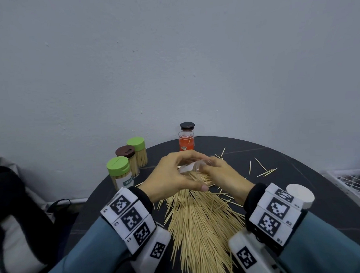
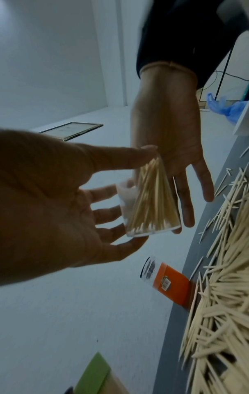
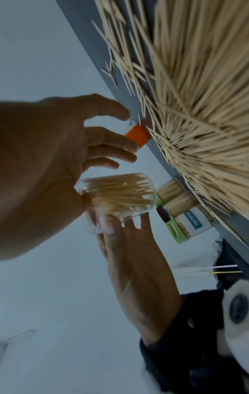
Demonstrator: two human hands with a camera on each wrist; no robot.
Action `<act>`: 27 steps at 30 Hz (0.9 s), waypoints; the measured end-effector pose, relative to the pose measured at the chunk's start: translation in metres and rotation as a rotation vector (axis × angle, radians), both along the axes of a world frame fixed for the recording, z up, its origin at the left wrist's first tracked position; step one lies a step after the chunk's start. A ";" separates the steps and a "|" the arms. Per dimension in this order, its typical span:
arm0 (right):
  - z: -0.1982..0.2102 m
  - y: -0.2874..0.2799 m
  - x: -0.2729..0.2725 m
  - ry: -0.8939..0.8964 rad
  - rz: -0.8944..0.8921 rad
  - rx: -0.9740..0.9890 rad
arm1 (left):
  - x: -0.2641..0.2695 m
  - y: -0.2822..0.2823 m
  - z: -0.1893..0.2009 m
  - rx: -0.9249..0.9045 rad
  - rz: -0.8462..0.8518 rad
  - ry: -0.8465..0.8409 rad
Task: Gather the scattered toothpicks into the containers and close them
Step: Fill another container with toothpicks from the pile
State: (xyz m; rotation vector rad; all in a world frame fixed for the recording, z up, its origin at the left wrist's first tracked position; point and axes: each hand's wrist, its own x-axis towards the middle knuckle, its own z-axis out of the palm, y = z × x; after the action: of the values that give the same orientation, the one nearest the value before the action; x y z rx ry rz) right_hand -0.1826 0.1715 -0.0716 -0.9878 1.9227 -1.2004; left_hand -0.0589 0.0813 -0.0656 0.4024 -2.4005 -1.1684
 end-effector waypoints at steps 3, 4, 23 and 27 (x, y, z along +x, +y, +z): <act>0.001 -0.001 0.000 -0.041 -0.015 0.037 | 0.001 -0.001 0.000 -0.012 0.027 0.007; 0.002 0.000 0.000 -0.054 -0.012 0.038 | 0.001 -0.002 0.000 -0.016 0.031 0.006; 0.011 0.009 -0.012 0.072 0.085 0.119 | -0.001 -0.004 -0.005 0.044 0.047 -0.042; 0.027 0.017 -0.022 0.056 0.068 0.121 | -0.002 -0.011 -0.008 0.090 0.108 -0.053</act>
State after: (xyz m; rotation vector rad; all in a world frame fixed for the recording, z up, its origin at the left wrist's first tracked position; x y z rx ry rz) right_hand -0.2046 0.1883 -0.0445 -1.0231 1.9640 -1.0156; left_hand -0.0611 0.0705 -0.0738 0.5914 -2.3449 -1.2344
